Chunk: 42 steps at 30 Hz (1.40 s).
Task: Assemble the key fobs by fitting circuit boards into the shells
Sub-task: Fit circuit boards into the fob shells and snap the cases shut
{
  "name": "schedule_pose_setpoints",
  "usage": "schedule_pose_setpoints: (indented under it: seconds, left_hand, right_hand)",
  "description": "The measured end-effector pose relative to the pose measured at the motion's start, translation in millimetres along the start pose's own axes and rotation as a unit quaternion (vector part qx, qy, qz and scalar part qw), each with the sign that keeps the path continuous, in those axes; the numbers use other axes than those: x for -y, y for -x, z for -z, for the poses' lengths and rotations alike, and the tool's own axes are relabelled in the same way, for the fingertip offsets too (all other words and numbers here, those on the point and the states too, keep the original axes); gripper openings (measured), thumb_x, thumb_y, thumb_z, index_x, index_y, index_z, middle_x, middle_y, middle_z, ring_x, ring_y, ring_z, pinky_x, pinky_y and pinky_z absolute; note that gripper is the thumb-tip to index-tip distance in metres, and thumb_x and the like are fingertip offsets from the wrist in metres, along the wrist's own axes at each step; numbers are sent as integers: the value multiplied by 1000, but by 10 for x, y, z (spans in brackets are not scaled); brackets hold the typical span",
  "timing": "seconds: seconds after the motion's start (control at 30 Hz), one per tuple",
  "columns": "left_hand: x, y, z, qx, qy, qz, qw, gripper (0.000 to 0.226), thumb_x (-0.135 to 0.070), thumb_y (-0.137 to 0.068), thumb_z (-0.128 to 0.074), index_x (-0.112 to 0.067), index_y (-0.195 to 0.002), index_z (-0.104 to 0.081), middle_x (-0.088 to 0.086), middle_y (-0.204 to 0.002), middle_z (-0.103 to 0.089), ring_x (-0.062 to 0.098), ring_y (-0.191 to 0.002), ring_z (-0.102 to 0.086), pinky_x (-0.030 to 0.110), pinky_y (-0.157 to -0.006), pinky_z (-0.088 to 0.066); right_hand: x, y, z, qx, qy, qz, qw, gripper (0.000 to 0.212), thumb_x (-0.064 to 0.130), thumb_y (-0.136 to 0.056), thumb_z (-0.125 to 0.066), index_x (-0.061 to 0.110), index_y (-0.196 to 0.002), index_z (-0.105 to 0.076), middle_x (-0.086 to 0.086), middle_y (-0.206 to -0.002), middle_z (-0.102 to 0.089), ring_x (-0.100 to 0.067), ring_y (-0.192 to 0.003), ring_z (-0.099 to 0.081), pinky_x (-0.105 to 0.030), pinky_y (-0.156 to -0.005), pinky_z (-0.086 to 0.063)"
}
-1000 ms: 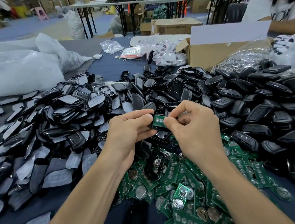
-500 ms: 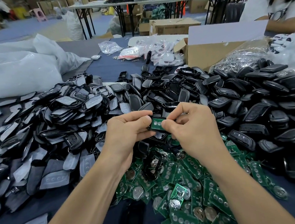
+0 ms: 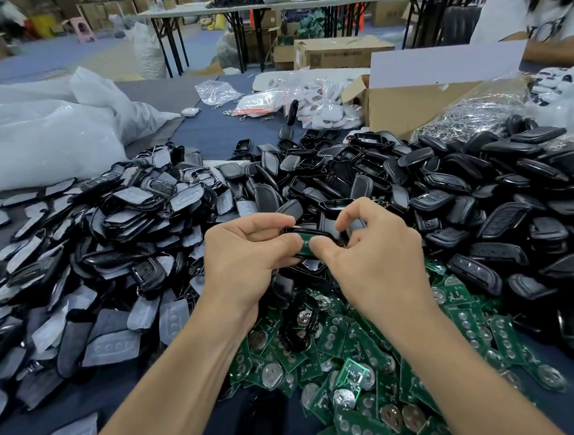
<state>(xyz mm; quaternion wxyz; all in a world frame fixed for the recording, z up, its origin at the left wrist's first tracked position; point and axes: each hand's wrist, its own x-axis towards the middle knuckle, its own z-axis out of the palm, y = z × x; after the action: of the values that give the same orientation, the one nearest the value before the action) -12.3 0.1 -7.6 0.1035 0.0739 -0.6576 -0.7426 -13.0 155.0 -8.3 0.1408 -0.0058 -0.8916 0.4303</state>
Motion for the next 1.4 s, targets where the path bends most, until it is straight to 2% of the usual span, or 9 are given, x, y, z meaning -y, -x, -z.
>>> schedule_pose_setpoints:
  seconds: [0.2,0.37,0.53,0.7,0.9,1.0,1.1,1.27,1.4]
  left_hand:
    - [1,-7,-11,18,68,28,997,30,11,-78,-80,-18,-73,-83,7,-77,-79,16,-65,-75,22,-58,-60]
    - [7,8,22,75,-227,-107,965,27,-12,-79,-82,-36,-93,-83,-18,-84,-80,2,-80,-77,20,-71,-61]
    - [-41,50,35,88,-278,-96,952,29,-23,-75,-84,-50,-85,-80,-24,-75,-76,-4,-70,-74,25,-67,-61]
    - [-121,-41,125,-72,-166,-100,978,27,-14,-80,-89,-39,-83,-81,-19,-79,-79,2,-75,-76,20,-70,-61]
    - [-305,-312,542,-221,137,-41,965,13,8,-91,-71,-4,-86,-69,16,-82,-68,25,-64,-74,25,-64,-61]
    - [-296,-389,677,-256,161,-33,953,19,8,-91,-66,-6,-103,-61,17,-84,-66,23,-61,-69,26,-62,-60]
    - [-300,-407,742,-294,163,-32,941,13,5,-88,-66,-5,-97,-66,15,-85,-69,23,-62,-64,24,-58,-57]
    - [-304,-453,838,-329,218,-28,918,13,5,-87,-62,-8,-84,-60,9,-72,-69,22,-59,-64,27,-57,-57]
    - [-292,-440,803,-314,208,-13,926,11,4,-86,-64,-7,-88,-62,11,-77,-68,18,-53,-63,25,-57,-57]
  right_hand:
    - [3,-20,41,92,-175,-10,980,14,27,-95,-71,27,-81,-71,6,-63,-73,-8,-47,-61,-20,-50,-47]
    - [-30,-30,71,75,-154,50,984,23,13,-87,-77,33,-76,-77,15,-66,-74,-3,-59,-70,-17,-57,-53]
    - [-49,-7,60,49,-180,39,982,15,16,-85,-81,30,-79,-78,11,-64,-74,-4,-52,-67,-12,-51,-47]
    - [12,-24,47,29,-180,25,983,11,25,-93,-74,35,-90,-77,12,-75,-77,-7,-61,-71,-20,-56,-54]
    - [329,-23,-289,121,-12,100,988,20,16,-92,-69,32,-96,-79,24,-74,-71,1,-76,-68,-2,-65,-48]
    - [531,-98,-507,163,56,142,975,25,10,-95,-62,23,-104,-81,10,-86,-74,-2,-74,-65,-8,-70,-50]
    - [720,-165,-719,204,137,192,950,25,8,-92,-62,18,-107,-79,-7,-101,-76,-26,-100,-63,-38,-88,-56]
    - [849,-172,-878,214,253,234,914,27,8,-82,-66,17,-107,-70,-6,-96,-66,-32,-101,-58,-34,-76,-36]
    - [774,-151,-777,216,146,159,952,30,12,-88,-65,28,-110,-80,-2,-97,-77,-24,-83,-70,-34,-77,-59]
